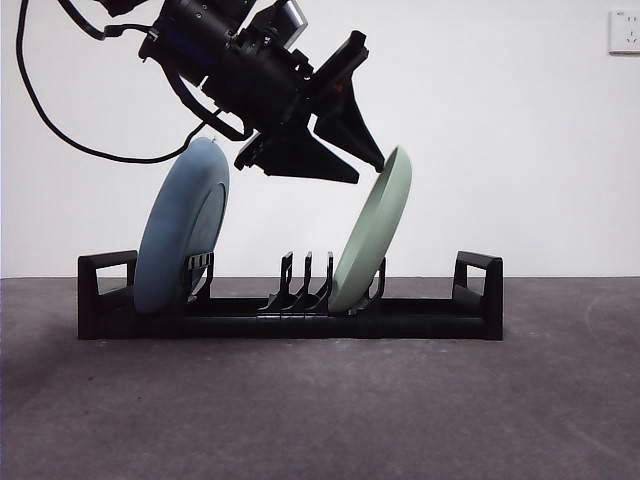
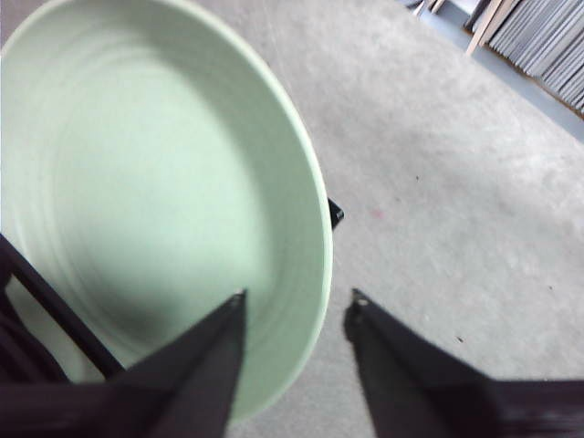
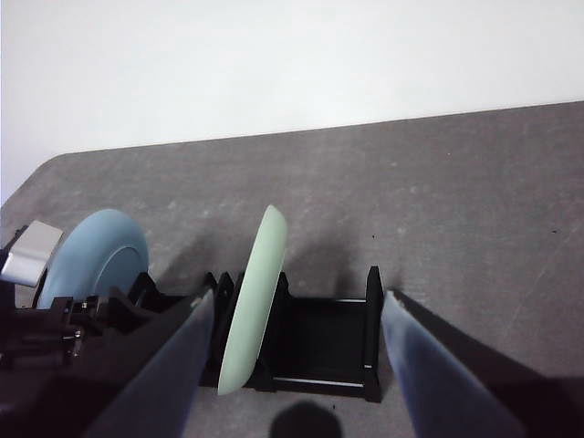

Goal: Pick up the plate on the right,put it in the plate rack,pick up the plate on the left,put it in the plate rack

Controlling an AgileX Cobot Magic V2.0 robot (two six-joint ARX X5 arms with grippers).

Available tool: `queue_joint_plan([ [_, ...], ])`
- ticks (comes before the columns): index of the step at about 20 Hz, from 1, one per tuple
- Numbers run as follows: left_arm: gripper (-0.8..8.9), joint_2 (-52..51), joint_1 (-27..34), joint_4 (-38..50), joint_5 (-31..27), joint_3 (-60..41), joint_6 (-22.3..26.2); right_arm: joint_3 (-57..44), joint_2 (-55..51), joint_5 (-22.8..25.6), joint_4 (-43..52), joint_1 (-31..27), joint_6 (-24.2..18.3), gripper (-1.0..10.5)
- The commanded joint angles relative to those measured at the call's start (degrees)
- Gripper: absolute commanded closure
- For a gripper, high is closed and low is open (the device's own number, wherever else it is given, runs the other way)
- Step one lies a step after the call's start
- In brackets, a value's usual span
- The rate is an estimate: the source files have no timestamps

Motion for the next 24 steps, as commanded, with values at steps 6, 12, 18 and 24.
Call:
queue_joint_plan([
  [6, 6.06, -6.8, -1.1, -3.8, 0.8, 0.2, 3.0, 0.0, 0.1, -0.3, -3.7, 0.0, -5.7, 6.6],
  [12, 8.21, -18.9, -1.4, -15.5, -4.0, 0.2, 10.6, 0.0, 0.1, -0.1, -9.0, 0.0, -10.5, 9.6],
  [18, 8.22, -31.6, -1.2, -30.9, -25.2, 0.2, 17.2, -0.2, -0.4, -0.2, -8.9, 0.0, -12.1, 9.6],
  [24, 8.21, -47.4, 3.9, -30.4, -28.3, -9.3, 17.6, -9.3, -7.1, 0.0, 2.3, 0.0, -12.3, 9.6],
])
